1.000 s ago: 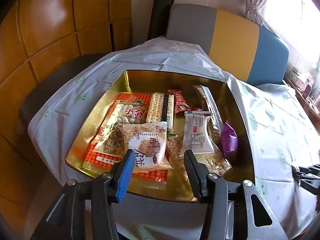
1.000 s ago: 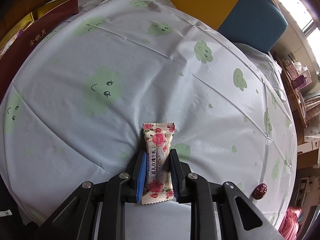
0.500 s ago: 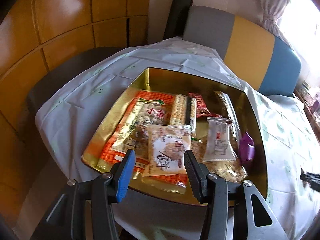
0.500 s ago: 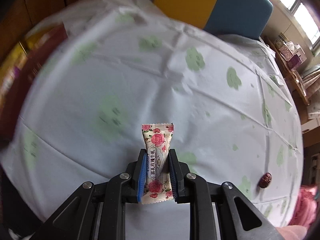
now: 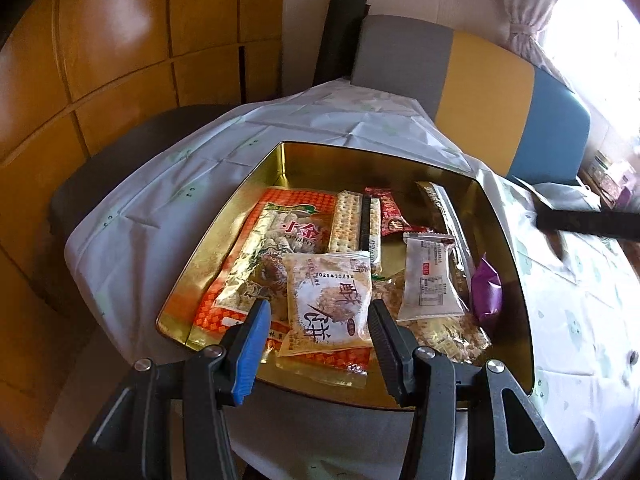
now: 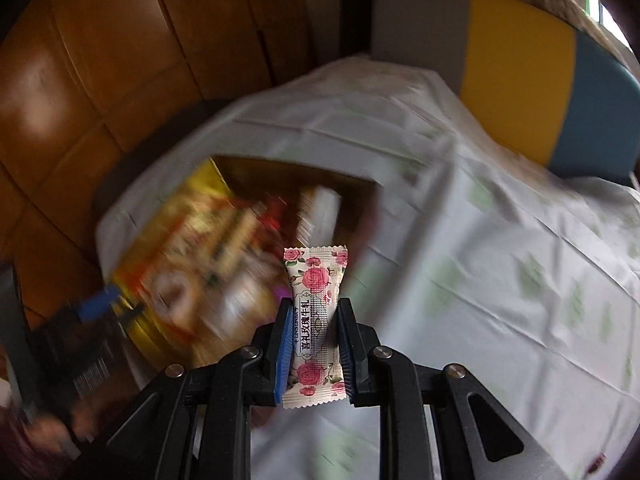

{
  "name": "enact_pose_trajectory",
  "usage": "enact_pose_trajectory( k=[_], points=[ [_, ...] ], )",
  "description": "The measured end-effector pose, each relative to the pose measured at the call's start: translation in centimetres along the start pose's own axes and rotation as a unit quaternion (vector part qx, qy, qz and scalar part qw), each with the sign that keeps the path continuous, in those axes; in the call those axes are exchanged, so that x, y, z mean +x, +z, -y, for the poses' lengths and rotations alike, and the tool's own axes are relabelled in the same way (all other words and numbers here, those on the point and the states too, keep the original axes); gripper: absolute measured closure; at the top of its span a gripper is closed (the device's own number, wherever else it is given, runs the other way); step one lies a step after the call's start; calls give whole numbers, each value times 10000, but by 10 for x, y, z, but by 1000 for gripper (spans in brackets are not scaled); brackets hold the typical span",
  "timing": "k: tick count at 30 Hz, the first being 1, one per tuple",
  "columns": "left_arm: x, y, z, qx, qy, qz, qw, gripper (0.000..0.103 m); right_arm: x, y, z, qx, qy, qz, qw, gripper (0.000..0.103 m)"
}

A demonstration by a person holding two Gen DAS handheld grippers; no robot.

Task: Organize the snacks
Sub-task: 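Carry the pink floral candy into the gold tray and open the right tool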

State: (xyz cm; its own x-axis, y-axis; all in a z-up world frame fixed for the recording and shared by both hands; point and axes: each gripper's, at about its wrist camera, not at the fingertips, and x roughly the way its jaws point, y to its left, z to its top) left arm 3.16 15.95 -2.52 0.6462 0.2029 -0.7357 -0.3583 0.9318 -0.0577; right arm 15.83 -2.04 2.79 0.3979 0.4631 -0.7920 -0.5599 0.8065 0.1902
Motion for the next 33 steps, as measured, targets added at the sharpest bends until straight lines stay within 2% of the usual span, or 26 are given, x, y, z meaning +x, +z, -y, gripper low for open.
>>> enact_pose_trajectory(
  k=[3,5,9,24,33],
  points=[
    [2,0,-2,-42,-17,-26,10000,52,27,22,-7,271,318,19,9991,79],
    [3,0,-5,-105,-18,-48,9999,52,48,30,-9,472,244,-81,9986,78],
    [6,1,-10,-201,-17,-73,9998,52,79,31,-15,455,20,-414,9981,77],
    [9,-2,-5,-148,57,-122,9998,49,83,2,-29,-247,-398,-503,9976,77],
    [4,-2,-3,-151,28,-70,9999,47,57,-17,-41,-219,-543,-119,9982,77]
  ],
)
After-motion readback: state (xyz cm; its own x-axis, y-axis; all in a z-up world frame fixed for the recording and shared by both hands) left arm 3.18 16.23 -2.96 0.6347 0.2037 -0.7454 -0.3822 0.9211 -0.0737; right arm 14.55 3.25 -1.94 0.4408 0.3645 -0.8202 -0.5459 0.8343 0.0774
